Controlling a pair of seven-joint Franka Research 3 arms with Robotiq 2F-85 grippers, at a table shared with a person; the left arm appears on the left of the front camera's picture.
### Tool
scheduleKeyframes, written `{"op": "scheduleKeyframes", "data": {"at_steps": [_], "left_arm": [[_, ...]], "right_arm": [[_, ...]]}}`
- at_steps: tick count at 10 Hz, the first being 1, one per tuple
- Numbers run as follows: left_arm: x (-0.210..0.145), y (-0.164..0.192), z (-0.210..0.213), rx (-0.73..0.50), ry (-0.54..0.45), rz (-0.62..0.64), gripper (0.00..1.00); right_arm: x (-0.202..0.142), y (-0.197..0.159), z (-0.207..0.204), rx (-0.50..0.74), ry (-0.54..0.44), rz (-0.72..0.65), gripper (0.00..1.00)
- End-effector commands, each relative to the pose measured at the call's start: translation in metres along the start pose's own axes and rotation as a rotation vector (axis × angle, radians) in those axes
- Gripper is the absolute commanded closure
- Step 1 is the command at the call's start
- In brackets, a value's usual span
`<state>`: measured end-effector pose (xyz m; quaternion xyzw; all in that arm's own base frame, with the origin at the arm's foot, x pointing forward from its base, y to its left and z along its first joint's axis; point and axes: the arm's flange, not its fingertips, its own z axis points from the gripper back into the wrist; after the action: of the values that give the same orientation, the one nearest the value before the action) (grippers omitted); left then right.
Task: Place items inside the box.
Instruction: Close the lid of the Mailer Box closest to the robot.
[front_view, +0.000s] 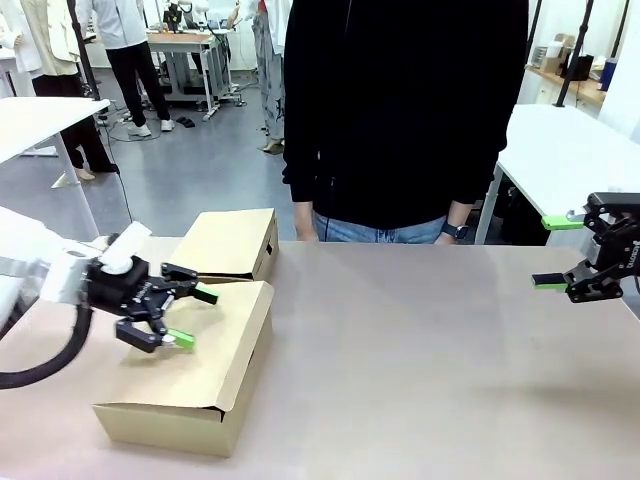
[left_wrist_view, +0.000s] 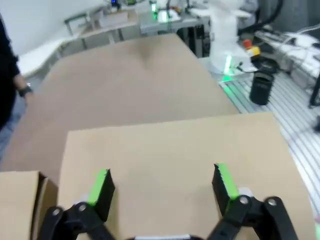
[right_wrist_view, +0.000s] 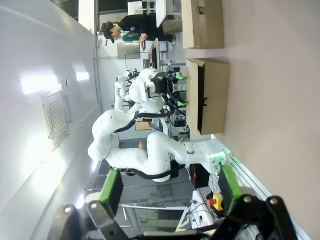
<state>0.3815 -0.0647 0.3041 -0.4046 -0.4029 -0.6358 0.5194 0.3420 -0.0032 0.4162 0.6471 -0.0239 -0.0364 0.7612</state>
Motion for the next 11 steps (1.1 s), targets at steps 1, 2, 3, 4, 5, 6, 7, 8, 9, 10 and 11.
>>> {"op": "scheduleKeyframes", "data": {"at_steps": [1, 2, 3, 4, 5, 6, 7, 8, 9, 10, 11], "left_arm": [[0.006, -0.085, -0.042, 0.083, 0.021, 0.047, 0.0], [0.0, -0.087, -0.042, 0.056, 0.04, 0.054, 0.0], [-0.005, -0.09, -0.042, 0.037, 0.055, 0.046, 0.0], [-0.008, -0.094, -0.04, 0.029, 0.067, 0.031, 0.0], [-0.006, -0.095, -0.037, 0.028, 0.066, 0.024, 0.0], [-0.001, -0.095, -0.031, 0.025, 0.033, 0.037, 0.0], [0.008, -0.096, -0.022, 0.045, -0.006, 0.079, 0.0], [0.026, -0.101, -0.006, 0.083, -0.065, 0.182, 0.0], [0.05, -0.108, 0.02, 0.11, -0.091, 0.303, 0.0], [0.067, -0.112, 0.044, 0.145, -0.179, 0.403, 0.0], [0.081, -0.115, 0.072, 0.144, -0.212, 0.543, 0.0]], "right_arm": [[-0.002, 0.004, 0.002, -0.004, 0.01, -0.012, 0.0], [-0.002, 0.004, 0.002, -0.004, 0.01, -0.012, 0.0], [-0.002, 0.004, 0.002, -0.004, 0.01, -0.012, 0.0], [-0.002, 0.004, 0.002, -0.004, 0.01, -0.012, 0.0], [-0.002, 0.004, 0.002, -0.004, 0.01, -0.012, 0.0], [-0.002, 0.004, 0.002, -0.004, 0.01, -0.012, 0.0], [-0.002, 0.004, 0.002, -0.004, 0.01, -0.012, 0.0], [-0.002, 0.004, 0.002, -0.004, 0.01, -0.012, 0.0], [-0.002, 0.004, 0.002, -0.004, 0.01, -0.012, 0.0], [-0.002, 0.004, 0.002, -0.004, 0.01, -0.012, 0.0], [-0.002, 0.004, 0.002, -0.004, 0.01, -0.012, 0.0]]}}
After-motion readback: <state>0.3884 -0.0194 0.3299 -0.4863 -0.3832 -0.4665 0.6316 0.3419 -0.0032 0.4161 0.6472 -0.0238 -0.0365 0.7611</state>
